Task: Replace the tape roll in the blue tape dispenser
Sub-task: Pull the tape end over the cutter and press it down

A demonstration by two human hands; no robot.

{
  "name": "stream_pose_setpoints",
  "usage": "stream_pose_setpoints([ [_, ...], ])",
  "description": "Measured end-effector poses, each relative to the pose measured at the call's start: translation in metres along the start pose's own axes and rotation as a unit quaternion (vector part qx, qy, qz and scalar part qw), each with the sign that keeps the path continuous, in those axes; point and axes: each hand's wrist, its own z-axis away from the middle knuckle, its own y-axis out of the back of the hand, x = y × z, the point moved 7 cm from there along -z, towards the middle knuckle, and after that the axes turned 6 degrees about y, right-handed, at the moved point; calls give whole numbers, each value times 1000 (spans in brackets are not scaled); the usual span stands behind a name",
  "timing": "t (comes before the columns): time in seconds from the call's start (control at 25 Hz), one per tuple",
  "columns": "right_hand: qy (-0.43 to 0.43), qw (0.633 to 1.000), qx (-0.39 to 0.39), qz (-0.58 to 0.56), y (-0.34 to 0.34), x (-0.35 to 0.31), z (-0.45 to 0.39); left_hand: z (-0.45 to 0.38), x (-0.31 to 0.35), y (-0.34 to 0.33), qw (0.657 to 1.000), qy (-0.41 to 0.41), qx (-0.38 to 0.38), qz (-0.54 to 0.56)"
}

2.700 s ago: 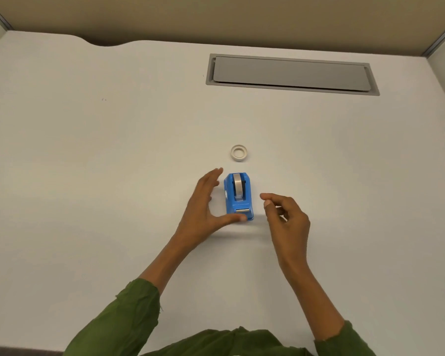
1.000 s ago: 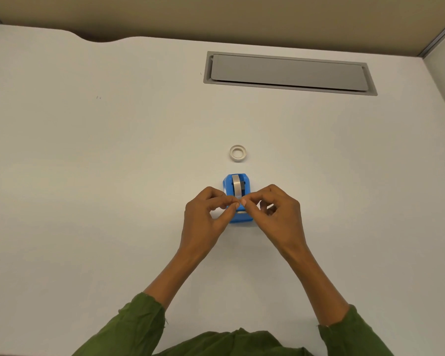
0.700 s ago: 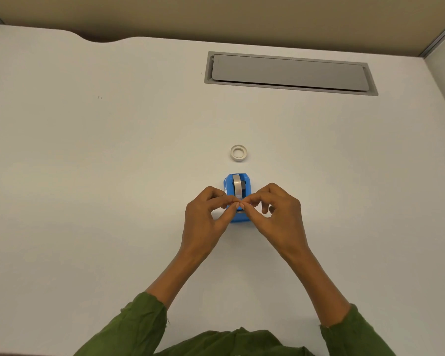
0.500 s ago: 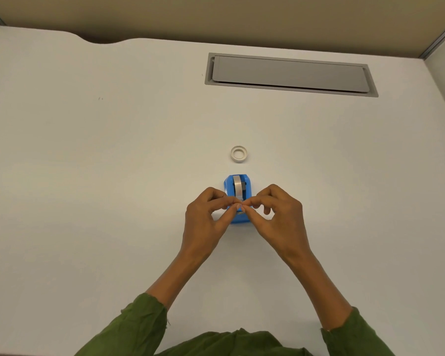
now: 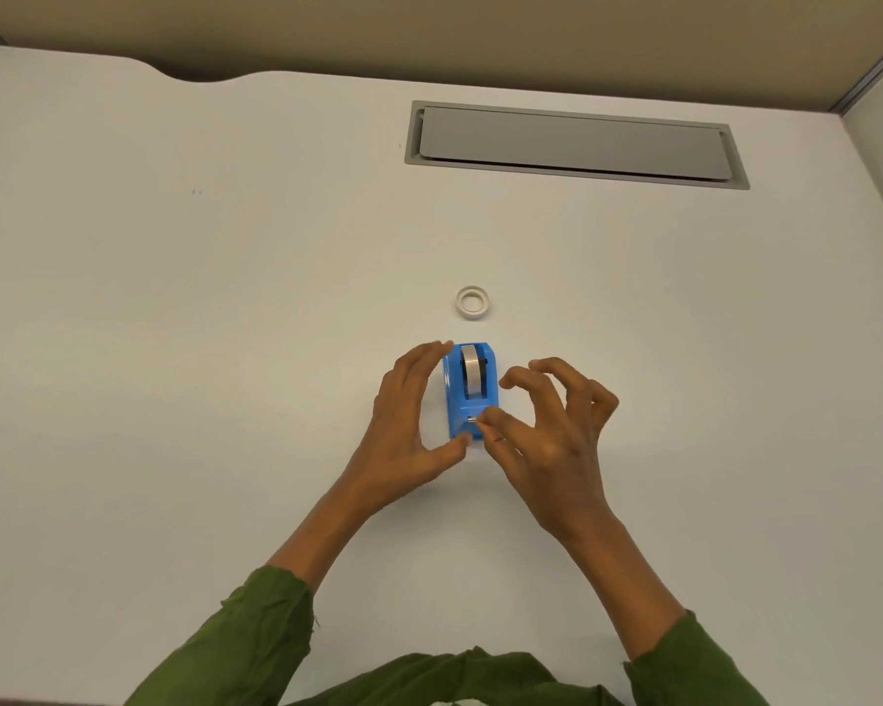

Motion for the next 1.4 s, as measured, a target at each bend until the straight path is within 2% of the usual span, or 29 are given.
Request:
stream_pose_setpoints([
  [0.12, 24, 999, 20, 39, -1, -3, 7, -9, -7, -6, 994, -4, -36, -99],
  [0.24, 47, 996, 50, 56, -3, -8, 11, -15, -7, -10, 989, -27, -34, -141],
  [0.6, 84, 988, 98, 87, -3, -14, 16, -25, -20, -9, 992, -4, -31, -122],
  [1.4, 100, 981, 106, 129, -10, -20, 28, -28, -18, -8, 994, 3, -44, -98],
])
